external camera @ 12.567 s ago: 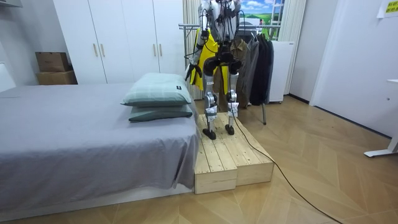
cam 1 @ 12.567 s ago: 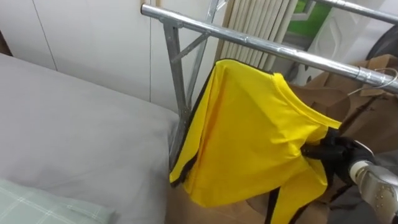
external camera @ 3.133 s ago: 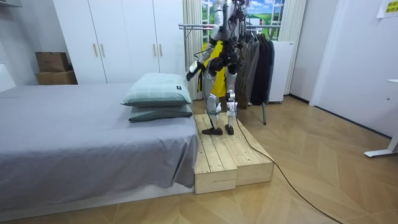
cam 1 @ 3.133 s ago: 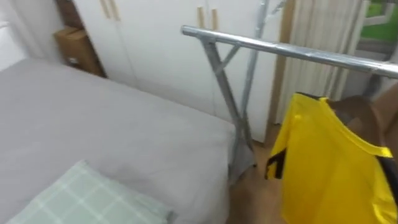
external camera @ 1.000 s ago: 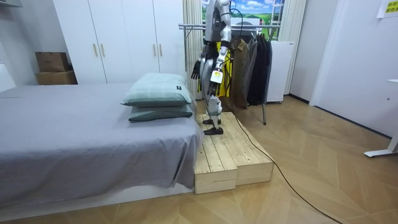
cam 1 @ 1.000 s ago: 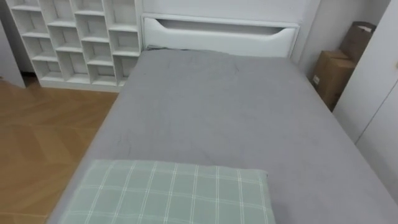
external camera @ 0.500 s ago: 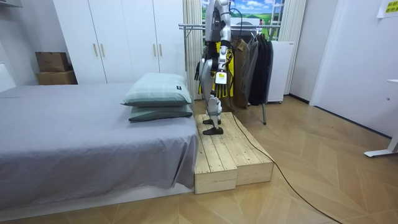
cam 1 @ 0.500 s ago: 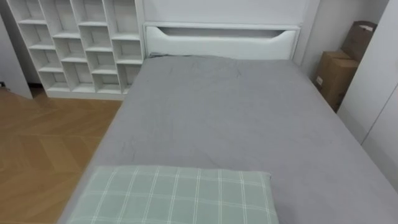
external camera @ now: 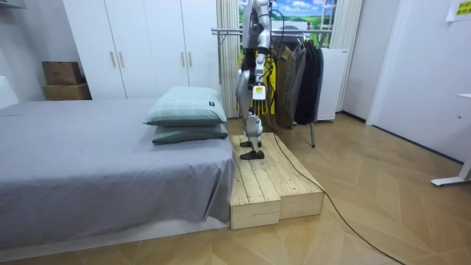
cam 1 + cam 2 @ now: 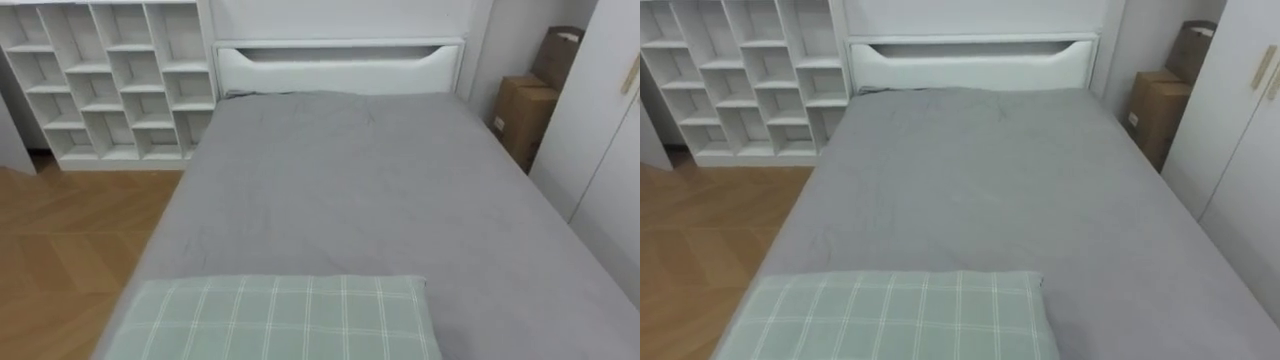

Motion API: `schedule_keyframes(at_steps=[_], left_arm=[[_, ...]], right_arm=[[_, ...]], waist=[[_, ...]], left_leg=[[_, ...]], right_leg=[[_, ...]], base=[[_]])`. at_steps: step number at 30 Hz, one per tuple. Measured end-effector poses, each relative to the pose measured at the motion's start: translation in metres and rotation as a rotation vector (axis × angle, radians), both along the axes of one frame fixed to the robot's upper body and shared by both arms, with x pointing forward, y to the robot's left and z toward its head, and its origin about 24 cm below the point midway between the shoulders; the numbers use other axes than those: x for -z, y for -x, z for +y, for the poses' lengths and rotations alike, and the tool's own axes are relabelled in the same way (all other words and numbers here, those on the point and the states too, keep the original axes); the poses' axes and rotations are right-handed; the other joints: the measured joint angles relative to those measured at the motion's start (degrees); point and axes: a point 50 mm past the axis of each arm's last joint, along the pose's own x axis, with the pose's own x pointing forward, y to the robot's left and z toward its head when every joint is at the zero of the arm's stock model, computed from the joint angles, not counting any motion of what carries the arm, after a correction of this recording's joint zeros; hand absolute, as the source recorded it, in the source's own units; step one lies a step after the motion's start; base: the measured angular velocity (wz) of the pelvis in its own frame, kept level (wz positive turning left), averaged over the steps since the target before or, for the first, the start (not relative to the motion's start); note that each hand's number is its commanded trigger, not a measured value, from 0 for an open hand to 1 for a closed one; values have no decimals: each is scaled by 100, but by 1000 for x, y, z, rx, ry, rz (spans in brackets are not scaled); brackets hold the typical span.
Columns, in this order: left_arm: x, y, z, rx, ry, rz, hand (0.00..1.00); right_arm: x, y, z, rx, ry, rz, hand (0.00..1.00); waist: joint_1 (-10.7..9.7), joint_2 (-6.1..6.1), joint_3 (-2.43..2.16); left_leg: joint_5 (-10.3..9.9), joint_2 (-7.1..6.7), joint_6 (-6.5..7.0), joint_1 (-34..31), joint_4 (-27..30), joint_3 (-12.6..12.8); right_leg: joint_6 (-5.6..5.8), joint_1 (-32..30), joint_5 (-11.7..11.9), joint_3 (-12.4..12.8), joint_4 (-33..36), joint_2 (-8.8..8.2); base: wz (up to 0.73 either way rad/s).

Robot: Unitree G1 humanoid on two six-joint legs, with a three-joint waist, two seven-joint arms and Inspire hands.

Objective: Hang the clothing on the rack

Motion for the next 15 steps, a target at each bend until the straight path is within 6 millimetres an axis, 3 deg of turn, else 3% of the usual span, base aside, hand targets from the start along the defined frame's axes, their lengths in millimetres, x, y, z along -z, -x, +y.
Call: schedule_keyframes(at_steps=[15], left_arm=[[1, -7, -3, 19, 48, 40, 0]], right_arm=[[2, 17, 7, 18, -18, 106, 0]], waist=[[-123, -69, -12]], left_leg=[[-4, 73, -6, 13, -7, 240]], right_leg=[[-10, -136, -4, 221, 48, 25]], base=[[-7]])
